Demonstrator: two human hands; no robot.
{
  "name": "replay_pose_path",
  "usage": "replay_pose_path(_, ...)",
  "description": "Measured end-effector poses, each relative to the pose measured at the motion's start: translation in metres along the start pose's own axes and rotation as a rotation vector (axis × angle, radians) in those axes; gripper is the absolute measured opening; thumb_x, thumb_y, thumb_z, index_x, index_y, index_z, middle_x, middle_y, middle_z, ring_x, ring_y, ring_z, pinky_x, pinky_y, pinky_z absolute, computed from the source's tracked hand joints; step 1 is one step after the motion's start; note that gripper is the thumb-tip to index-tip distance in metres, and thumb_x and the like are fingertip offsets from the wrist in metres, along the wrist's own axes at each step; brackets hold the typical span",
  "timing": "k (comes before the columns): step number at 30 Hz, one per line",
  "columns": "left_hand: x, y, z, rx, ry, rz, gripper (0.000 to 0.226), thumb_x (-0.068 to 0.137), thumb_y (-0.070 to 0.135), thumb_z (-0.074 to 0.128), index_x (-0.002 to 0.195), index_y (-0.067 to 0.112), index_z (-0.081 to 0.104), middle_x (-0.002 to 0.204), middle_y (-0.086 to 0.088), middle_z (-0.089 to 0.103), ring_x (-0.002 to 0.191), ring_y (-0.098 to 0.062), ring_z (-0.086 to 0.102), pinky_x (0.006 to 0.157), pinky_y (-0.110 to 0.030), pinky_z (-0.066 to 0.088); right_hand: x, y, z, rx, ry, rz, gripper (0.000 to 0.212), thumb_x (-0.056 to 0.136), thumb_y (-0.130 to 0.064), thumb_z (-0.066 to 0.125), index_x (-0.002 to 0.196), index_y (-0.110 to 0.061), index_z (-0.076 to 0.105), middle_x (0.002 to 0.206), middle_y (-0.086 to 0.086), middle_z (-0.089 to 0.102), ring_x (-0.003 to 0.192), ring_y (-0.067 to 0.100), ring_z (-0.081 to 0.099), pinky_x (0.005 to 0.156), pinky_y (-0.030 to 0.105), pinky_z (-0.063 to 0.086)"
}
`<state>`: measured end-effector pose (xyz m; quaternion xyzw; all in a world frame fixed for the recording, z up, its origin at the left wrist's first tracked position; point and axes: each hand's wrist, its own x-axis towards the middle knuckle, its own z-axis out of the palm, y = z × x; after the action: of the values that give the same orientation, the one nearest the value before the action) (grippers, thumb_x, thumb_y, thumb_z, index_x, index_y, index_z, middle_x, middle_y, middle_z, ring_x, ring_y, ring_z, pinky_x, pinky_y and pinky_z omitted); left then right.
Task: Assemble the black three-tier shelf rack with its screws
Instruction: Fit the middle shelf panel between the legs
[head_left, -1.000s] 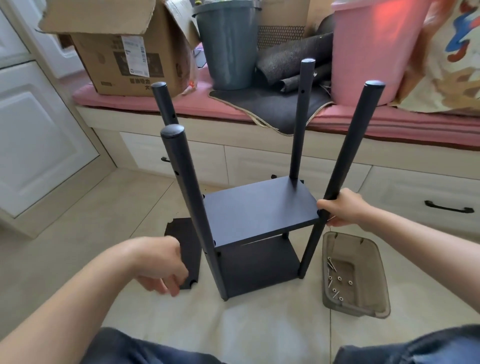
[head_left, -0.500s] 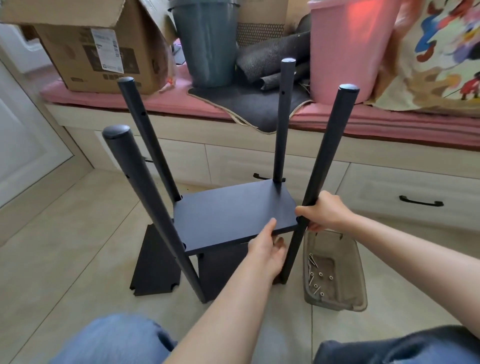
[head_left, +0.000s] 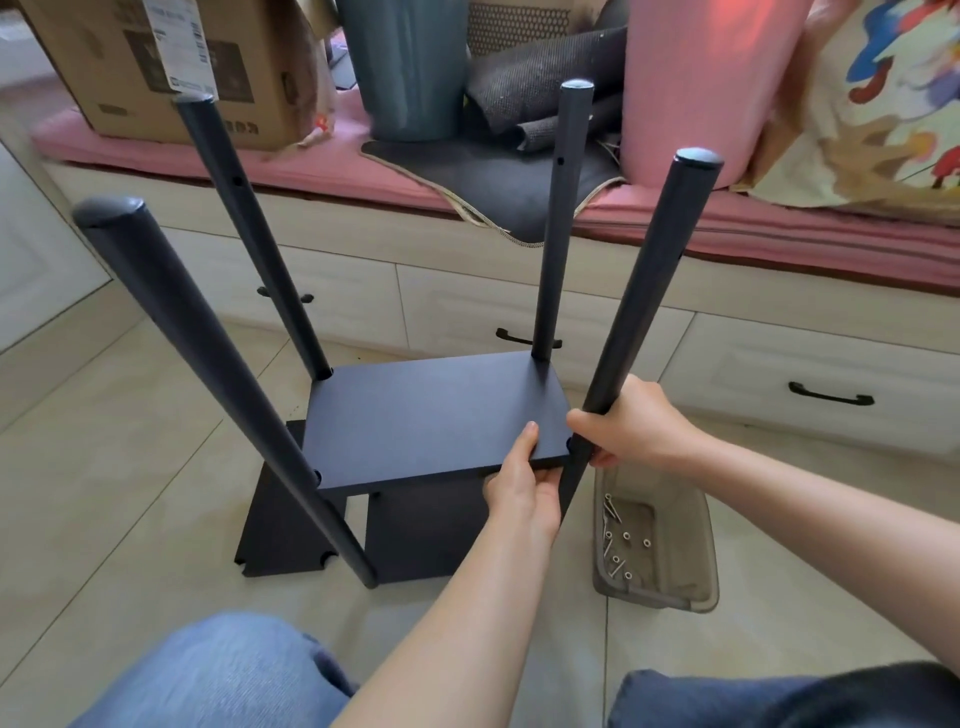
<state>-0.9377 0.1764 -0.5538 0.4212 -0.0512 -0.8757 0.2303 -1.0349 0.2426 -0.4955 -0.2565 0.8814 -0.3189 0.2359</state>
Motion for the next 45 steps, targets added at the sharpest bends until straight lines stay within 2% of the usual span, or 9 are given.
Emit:
replay_pose_path(13,-0.001,0.005,0.0,0.032,-0.104,0.025,0.041,0.092,0.001,0.07,0.131,-0.005,0.058,0.121,-0.023,0.069,0.096,-0.032,0.072,0.056,-0.031,0.061,-0.007,0.005,0.005,-0.238,-0.017,-0.013,0.056,0.084,-0.044,0.047,0.132,-0.018,0.042,0.104,0.014,0.067,0.089,0.031,0.065,0.084,0.044,0.055)
replay_pose_path(17,-0.001,0.005,-0.003,0.023,-0.107,0.002,0.035,0.092,0.001,0.07,0.125,-0.002,0.06,0.114,-0.022,0.071,0.093,-0.032,0.073,0.059,-0.035,0.063,0.001,-0.001,-0.016,-0.161,-0.344,-0.033,0.042,0.094,-0.021,0.06,0.131,-0.008,0.047,0.093,-0.004,0.043,0.092,0.001,0.06,0.066,0.014,0.051)
replay_pose_path(18,-0.001,0.005,-0.004,0.023,-0.11,-0.009,0.034,0.092,0.0,0.07,0.124,-0.001,0.06,0.113,-0.021,0.072,0.092,-0.032,0.073,0.06,-0.036,0.063,0.004,-0.002,-0.024,-0.151,-0.419,-0.015,0.036,0.093,-0.013,0.061,0.128,-0.009,0.051,0.14,0.004,0.034,0.101,0.001,0.059,0.068,0.012,0.051)
replay_pose_path(21,0.0,0.005,-0.006,0.047,-0.121,-0.035,0.03,0.091,0.001,0.071,0.119,0.0,0.061,0.116,-0.022,0.07,0.099,-0.036,0.072,0.073,-0.043,0.064,0.018,0.001,-0.037,-0.014,-0.403,0.052,0.022,0.092,-0.001,0.061,0.112,-0.011,0.061,0.11,0.009,0.065,0.104,0.022,0.065,0.083,0.029,0.058)
replay_pose_path(24,0.002,0.005,-0.009,0.074,-0.135,-0.038,0.021,0.091,0.0,0.071,0.111,0.002,0.063,0.109,-0.021,0.073,0.099,-0.036,0.073,0.084,-0.047,0.062,0.04,-0.004,-0.034,0.435,-0.33,0.167,0.02,0.097,-0.002,0.055,0.111,0.013,0.055,0.114,0.037,0.059,0.088,0.031,0.07,0.068,0.035,0.061)
replay_pose_path(27,0.002,0.003,-0.012,0.066,-0.155,-0.033,0.02,0.091,-0.001,0.069,0.11,0.0,0.064,0.103,-0.02,0.075,0.091,-0.033,0.075,0.076,-0.044,0.064,0.061,-0.004,-0.02,0.643,-0.334,0.313,0.041,0.101,-0.026,0.054,0.125,0.007,0.057,0.117,0.025,0.056,0.085,0.027,0.064,0.077,0.038,0.056)
replay_pose_path(31,0.002,0.002,-0.01,0.066,-0.175,-0.016,0.014,0.092,-0.002,0.068,0.106,-0.004,0.066,0.104,-0.021,0.075,0.087,-0.032,0.075,0.08,-0.044,0.063,0.085,-0.002,0.009,0.724,-0.283,0.397,0.048,0.102,-0.048,0.044,0.117,-0.005,0.061,0.097,0.014,0.073,0.068,0.025,0.069,0.063,0.03,0.057)
replay_pose_path(36,0.003,-0.001,-0.005,0.044,-0.138,-0.016,0.019,0.09,-0.005,0.07,0.108,-0.006,0.065,0.114,-0.026,0.072,0.106,-0.04,0.07,0.099,-0.054,0.053,0.099,-0.002,0.027,0.646,-0.069,0.33,0.018,0.103,-0.019,0.05,0.103,-0.004,0.061,0.092,0.007,0.067,0.081,0.022,0.067,0.062,0.034,0.052)
replay_pose_path(45,0.001,0.002,0.002,-0.009,-0.086,-0.035,0.036,0.087,-0.007,0.073,0.12,-0.007,0.06,0.113,-0.027,0.071,0.101,-0.041,0.072,0.082,-0.053,0.061,0.096,-0.005,0.024,0.488,-0.073,0.13,0.018,0.103,-0.016,0.049,0.097,-0.025,0.063,0.091,-0.008,0.067,0.081,0.01,0.065,0.059,0.023,0.051)
